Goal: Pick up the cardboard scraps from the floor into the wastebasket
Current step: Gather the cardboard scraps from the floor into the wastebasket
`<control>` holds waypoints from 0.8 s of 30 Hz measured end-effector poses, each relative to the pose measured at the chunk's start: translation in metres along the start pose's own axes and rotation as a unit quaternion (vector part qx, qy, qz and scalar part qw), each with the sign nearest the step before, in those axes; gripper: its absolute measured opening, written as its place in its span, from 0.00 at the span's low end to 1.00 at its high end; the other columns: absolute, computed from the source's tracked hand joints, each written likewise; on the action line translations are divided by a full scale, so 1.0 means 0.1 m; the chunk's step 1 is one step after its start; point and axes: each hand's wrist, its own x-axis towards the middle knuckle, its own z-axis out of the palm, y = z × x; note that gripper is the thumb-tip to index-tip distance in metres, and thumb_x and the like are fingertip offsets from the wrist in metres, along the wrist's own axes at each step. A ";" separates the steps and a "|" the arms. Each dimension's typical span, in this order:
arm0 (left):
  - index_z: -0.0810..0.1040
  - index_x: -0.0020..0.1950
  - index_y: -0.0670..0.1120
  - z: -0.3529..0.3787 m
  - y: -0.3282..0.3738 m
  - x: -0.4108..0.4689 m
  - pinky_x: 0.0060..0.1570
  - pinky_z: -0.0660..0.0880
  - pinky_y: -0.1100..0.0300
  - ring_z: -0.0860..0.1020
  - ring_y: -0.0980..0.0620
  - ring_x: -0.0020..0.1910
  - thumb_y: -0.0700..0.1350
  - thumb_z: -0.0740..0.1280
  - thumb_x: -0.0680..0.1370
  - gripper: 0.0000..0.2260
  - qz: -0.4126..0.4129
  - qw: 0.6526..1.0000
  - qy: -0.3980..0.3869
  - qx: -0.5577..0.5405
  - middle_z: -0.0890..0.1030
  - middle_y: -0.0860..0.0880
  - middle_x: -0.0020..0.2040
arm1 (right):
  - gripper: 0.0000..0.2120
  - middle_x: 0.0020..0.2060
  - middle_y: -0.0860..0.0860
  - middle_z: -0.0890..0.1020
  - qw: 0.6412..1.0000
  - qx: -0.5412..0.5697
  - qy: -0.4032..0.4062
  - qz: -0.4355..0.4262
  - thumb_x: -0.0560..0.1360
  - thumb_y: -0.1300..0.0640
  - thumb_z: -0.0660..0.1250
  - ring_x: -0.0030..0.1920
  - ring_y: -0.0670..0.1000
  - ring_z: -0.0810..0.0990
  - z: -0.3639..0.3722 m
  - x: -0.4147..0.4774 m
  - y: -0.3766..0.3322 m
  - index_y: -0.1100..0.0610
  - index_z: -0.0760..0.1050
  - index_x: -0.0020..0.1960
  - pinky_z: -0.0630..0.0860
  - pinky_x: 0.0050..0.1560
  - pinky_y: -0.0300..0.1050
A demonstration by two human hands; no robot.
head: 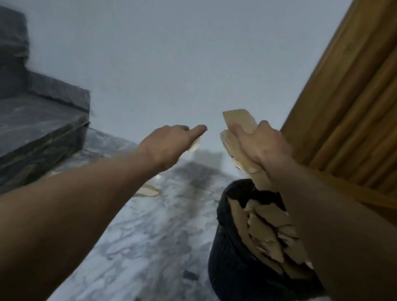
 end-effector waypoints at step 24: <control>0.68 0.76 0.50 0.67 0.96 0.48 0.68 0.70 0.50 0.72 0.41 0.70 0.55 0.59 0.81 0.24 -0.099 0.953 -0.113 -0.265 0.74 0.42 0.72 | 0.23 0.59 0.58 0.80 0.993 0.068 0.025 0.095 0.83 0.44 0.55 0.57 0.60 0.79 0.04 -0.08 1.12 0.61 0.75 0.64 0.75 0.57 0.52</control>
